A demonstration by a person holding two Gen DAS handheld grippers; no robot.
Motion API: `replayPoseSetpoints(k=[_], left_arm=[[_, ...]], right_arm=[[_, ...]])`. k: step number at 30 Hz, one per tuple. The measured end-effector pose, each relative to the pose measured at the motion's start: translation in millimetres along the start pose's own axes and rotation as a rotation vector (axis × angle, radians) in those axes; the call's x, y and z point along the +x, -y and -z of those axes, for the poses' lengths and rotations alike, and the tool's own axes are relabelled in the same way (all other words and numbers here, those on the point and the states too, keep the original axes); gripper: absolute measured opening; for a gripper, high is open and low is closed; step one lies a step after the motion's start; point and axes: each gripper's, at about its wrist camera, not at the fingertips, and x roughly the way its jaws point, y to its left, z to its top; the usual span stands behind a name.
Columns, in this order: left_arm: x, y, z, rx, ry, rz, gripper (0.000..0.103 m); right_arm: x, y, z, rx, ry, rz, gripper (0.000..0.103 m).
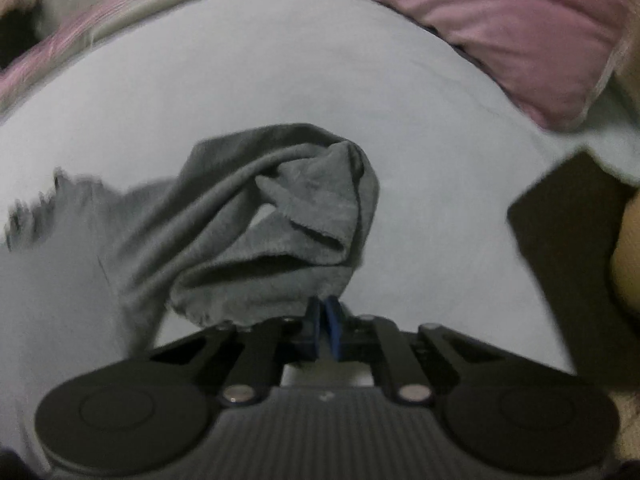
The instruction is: Fold clothes
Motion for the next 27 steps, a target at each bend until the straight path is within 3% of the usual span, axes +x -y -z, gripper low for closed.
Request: replayPoseSetpoints(k=[4, 11, 21, 27], left_arm=[[1, 1, 1, 0.006, -0.005, 0.000, 0.100], [4, 0, 2, 0.013, -0.014, -0.005, 0.100], [6, 2, 5, 0.043, -0.014, -0.017, 0.100], [7, 7, 6, 0.086, 0.000, -0.020, 0.100]], right_arm=[[-2, -18, -11, -0.219, 0.039, 0.272, 0.005], [5, -13, -46, -0.303, 0.097, 0.450, 0.005], [18, 18, -99, -0.304, 0.170, 0.627, 0.005], [48, 30, -109, -0.282, 0.138, 0.624, 0.006]])
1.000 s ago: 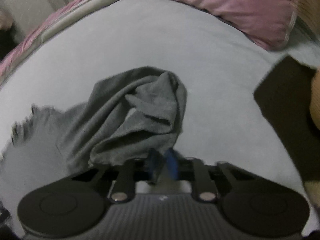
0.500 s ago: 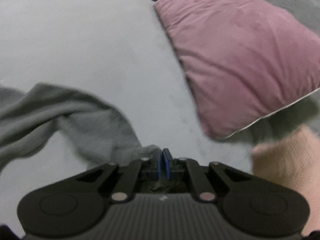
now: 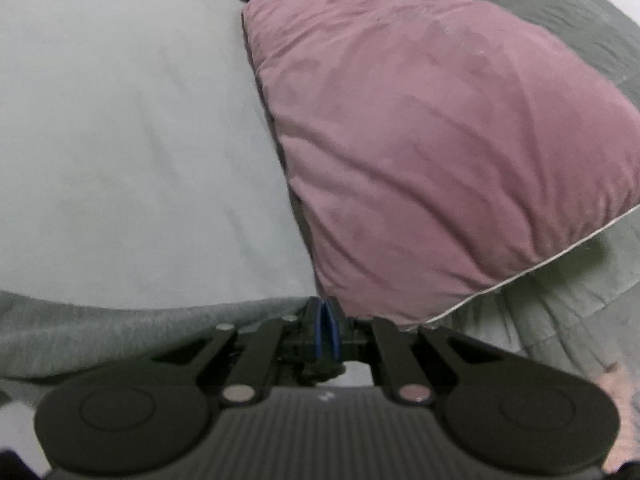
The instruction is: Fold clothes
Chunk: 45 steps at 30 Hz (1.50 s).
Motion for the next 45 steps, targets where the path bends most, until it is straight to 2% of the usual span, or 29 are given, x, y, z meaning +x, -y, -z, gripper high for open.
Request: replayPoseSetpoints(k=[2, 4, 5, 6, 9, 12, 15, 24, 30, 35, 38, 40, 41, 42, 43, 44, 45], left_arm=[[2, 4, -2, 0.044, 0.013, 0.006, 0.100], [3, 10, -5, 0.101, 0.027, 0.008, 0.099], [4, 14, -7, 0.132, 0.034, 0.010, 0.098], [6, 19, -8, 0.162, 0.041, 0.016, 0.097], [15, 33, -16, 0.249, 0.035, 0.041, 0.091], [31, 48, -32, 0.336, 0.023, 0.049, 0.088], [51, 60, -52, 0.382, 0.023, 0.036, 0.081], [106, 67, -106, 0.386, 0.048, 0.111, 0.080], [141, 64, -126, 0.376, 0.040, 0.159, 0.077], [160, 58, -134, 0.322, 0.014, 0.202, 0.063], [163, 63, -133, 0.339, 0.017, 0.205, 0.051], [163, 67, -130, 0.356, 0.016, 0.208, 0.039], [163, 69, -129, 0.359, 0.015, 0.212, 0.034], [163, 70, -128, 0.358, 0.016, 0.213, 0.019], [164, 72, -127, 0.356, 0.016, 0.214, 0.009], [164, 73, -126, 0.352, 0.020, 0.213, 0.009], [162, 73, -124, 0.340, 0.034, 0.208, 0.007]], right_arm=[[7, -3, 3, 0.004, 0.002, -0.007, 0.009], [9, -2, 6, 0.024, 0.014, -0.019, 0.023], [9, -1, 8, 0.034, 0.022, -0.029, 0.035], [7, 2, 10, 0.046, 0.038, -0.044, 0.039], [-4, 15, 18, 0.088, 0.093, -0.096, 0.041], [-20, 21, 28, 0.124, 0.148, -0.186, 0.043], [-37, 18, 37, 0.133, 0.205, -0.283, 0.044], [-58, -4, 35, 0.168, 0.312, -0.695, 0.046], [-51, -25, 35, 0.108, 0.359, -0.895, 0.046], [-41, -34, 44, 0.069, 0.358, -0.959, 0.044], [-35, -32, 46, 0.072, 0.356, -0.990, 0.044], [-31, -29, 47, 0.070, 0.352, -1.008, 0.043], [-32, -28, 47, 0.063, 0.350, -1.016, 0.040], [-32, -27, 48, 0.056, 0.349, -1.023, 0.037], [-32, -27, 49, 0.048, 0.347, -1.030, 0.035], [-34, -28, 49, 0.040, 0.343, -1.034, 0.029], [-36, -29, 50, 0.030, 0.347, -1.030, 0.017]])
